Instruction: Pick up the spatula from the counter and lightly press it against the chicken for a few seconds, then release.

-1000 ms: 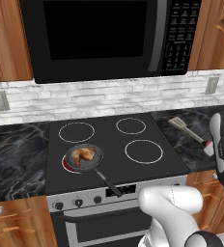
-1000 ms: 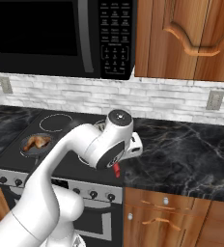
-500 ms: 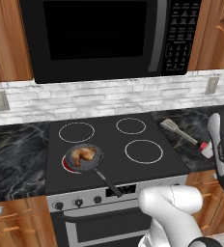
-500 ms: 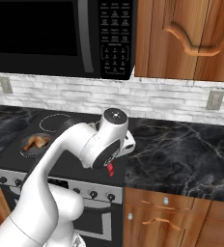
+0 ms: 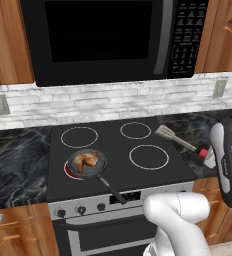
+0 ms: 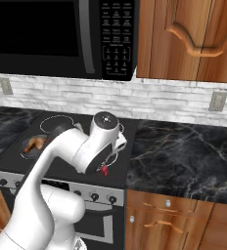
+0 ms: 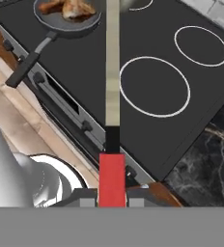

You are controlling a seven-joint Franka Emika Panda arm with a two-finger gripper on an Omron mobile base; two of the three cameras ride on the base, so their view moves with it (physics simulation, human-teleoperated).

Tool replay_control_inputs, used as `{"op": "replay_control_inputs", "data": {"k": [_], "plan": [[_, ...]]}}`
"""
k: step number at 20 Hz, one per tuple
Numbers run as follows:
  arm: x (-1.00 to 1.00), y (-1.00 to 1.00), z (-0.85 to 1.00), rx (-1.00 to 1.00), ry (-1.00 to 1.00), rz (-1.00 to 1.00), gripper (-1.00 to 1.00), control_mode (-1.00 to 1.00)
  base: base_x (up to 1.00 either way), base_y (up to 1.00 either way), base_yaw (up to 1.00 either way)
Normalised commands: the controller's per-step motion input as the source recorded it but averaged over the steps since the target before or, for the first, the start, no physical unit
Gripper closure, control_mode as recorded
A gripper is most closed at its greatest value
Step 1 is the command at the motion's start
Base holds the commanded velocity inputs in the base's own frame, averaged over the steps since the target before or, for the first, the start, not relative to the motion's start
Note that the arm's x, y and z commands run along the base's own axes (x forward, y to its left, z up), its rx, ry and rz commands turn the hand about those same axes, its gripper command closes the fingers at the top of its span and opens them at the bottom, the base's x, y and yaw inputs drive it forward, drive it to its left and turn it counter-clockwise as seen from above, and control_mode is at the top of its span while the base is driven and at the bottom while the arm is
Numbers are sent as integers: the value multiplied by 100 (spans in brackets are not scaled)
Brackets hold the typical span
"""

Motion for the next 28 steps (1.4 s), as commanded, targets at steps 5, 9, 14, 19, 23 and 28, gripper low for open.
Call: {"op": "replay_control_inputs", "data": {"k": [5,9,14,19,23,28], "plan": [[8,29,1,-8,0,13,100,-100,0,0,0],[15,30,7,-3,3,15,100,-100,0,0,0],[9,13,1,0,0,22,100,-100,0,0,0],[13,18,2,0,0,21,100,-100,0,0,0],[25,35,0,0,1,15,100,-100,0,0,0],[31,27,0,0,6,3,100,-100,0,0,0]]}}
